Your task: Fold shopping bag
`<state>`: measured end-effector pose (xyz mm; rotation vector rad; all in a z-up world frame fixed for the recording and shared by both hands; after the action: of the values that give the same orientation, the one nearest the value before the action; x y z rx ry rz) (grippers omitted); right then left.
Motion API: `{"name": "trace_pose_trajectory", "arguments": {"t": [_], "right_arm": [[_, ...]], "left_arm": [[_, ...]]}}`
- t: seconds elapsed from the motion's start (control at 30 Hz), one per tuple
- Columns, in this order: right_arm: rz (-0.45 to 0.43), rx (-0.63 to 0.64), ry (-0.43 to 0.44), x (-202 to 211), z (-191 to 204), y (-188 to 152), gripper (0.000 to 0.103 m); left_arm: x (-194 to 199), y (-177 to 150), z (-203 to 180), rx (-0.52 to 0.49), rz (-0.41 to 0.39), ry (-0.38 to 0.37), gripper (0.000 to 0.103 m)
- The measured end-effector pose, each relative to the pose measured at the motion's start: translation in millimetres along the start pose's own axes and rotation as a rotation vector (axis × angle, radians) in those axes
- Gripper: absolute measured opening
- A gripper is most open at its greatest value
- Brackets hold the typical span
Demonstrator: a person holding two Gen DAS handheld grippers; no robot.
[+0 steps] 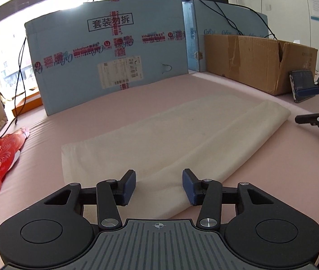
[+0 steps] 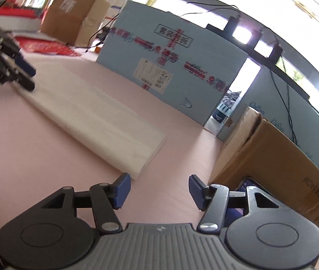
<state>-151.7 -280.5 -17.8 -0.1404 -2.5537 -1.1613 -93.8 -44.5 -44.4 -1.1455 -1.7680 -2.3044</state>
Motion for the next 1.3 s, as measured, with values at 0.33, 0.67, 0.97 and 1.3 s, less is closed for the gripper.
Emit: {"name": "trace_pose_trajectory", "arguments": {"t": [0.33,0.67,0.97,1.3], "right_arm": [[-0.200,0.665,0.046,-19.6,80.1,47.2,0.049],[-0.184,0.810,0.179,-30.4,109.0,54.8,0.011],[-0.157,0.576,0.276,-15.2,98.6,67.6,0.011],[-0.093,0.246,0.433,0.7,57.6,67.0,0.018]], "left_arm": [[-1.2,-0.3,4.0,0.034,0.001,-0.022,0.047],[11.2,9.0,-4.7,-0.072,-0.060,-0.065,0.055],[10.5,11.2,-55.1,-0.401,-0.071,-0.247,0.070],[-6.8,4.3,-13.7,-0.229,0.087,-0.461,0.049]]}}
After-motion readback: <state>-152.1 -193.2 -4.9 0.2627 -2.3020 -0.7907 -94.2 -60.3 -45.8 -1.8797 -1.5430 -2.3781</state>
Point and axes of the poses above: each gripper's, at about its wrist camera, not at the fingertips, and x roughly against the way its jaws point, z to its left, y to its top, the point moved 9 cm from there along -x, roughly the way its jaws point, and after that the axes turned 2 degrees about -y, right-handed, at the moved point
